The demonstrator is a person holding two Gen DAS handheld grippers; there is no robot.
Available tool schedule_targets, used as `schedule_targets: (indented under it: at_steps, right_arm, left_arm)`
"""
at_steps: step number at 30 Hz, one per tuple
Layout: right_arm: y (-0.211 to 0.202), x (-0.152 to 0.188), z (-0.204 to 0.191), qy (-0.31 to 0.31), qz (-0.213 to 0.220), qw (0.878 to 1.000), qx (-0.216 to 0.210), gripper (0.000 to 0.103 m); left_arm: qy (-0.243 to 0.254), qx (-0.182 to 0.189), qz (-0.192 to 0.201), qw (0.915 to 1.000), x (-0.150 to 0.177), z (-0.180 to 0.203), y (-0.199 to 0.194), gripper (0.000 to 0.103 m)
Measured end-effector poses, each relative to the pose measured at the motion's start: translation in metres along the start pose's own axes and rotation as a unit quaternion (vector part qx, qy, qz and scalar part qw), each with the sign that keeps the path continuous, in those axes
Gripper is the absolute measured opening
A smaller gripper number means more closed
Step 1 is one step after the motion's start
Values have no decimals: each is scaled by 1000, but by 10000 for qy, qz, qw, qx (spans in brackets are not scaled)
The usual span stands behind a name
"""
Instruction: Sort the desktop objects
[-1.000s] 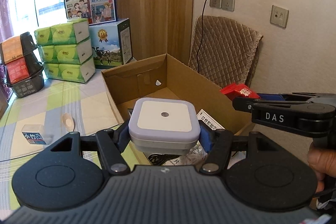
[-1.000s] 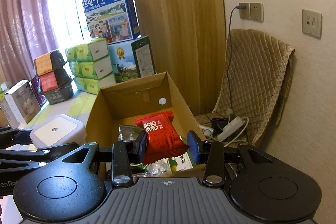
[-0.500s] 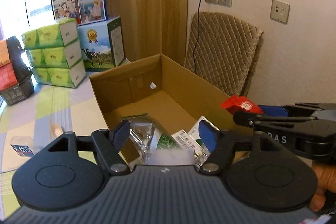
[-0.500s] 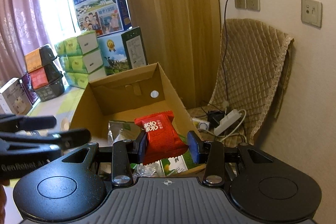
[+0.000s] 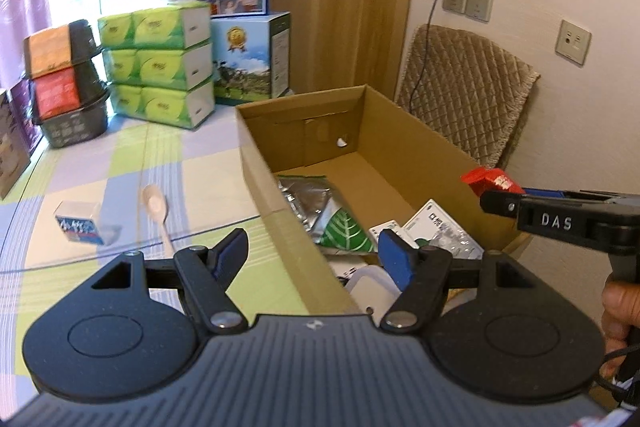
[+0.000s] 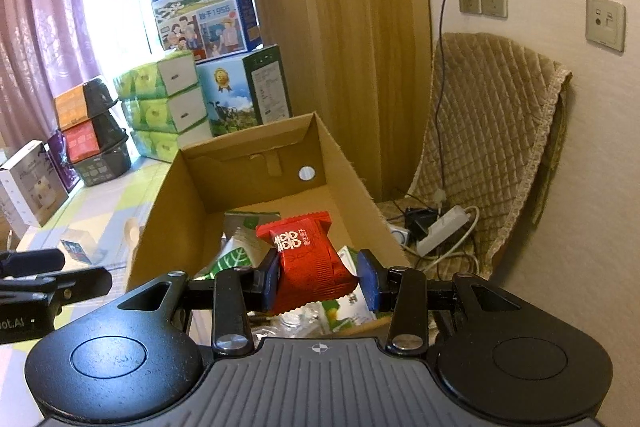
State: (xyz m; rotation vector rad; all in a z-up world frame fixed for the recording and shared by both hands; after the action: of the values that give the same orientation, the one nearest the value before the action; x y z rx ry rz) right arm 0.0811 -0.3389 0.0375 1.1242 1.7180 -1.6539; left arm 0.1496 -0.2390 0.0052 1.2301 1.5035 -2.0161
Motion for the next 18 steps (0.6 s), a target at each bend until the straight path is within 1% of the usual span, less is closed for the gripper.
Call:
schedule_targets:
  at_steps: [4, 5, 6, 8, 11, 16, 18]
  right_arm:
    - [3, -8, -15, -101, 71, 9997, -203, 38]
    - [5, -11, -19, -121, 95, 9995, -268, 40]
    - [6, -13, -21, -101, 102, 9994, -304, 49]
    - [6, -15, -21, 32, 143, 9993, -332, 63]
    - [2, -12, -19, 60, 155, 9993, -320, 64]
    - [-13, 2, -8, 204, 110, 9995, -214, 65]
    - [-21, 7, -5, 242, 97, 9995, -190, 68]
  left_arm:
    - [-85, -23, -27, 10000, 4, -8, -3, 68]
    - [-92, -24, -31, 9999, 5, -8, -3, 68]
    - [-104, -31, -32, 9999, 6, -9, -4, 68]
    - [-141, -26, -32, 9999, 8, -12, -6, 68]
    - [-187, -58, -22, 9998, 10, -16, -11, 68]
    - [-292, -96, -51, 9995, 17, -22, -19, 70]
    - [-286, -118, -51, 9995, 21, -23, -24, 73]
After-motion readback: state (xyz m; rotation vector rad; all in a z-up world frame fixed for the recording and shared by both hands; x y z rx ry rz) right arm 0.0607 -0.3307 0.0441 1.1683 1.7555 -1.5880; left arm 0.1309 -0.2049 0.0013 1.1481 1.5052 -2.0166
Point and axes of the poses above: each gripper's, at about its wrist camera, not at the fingertips, and y roughly the way its jaws point, z to its right, x to its underside, the point moved 7 cm from there along y, roughly the way its jaws point, and after that the axes turned 1 degree about -y, right-handed, at the moved point
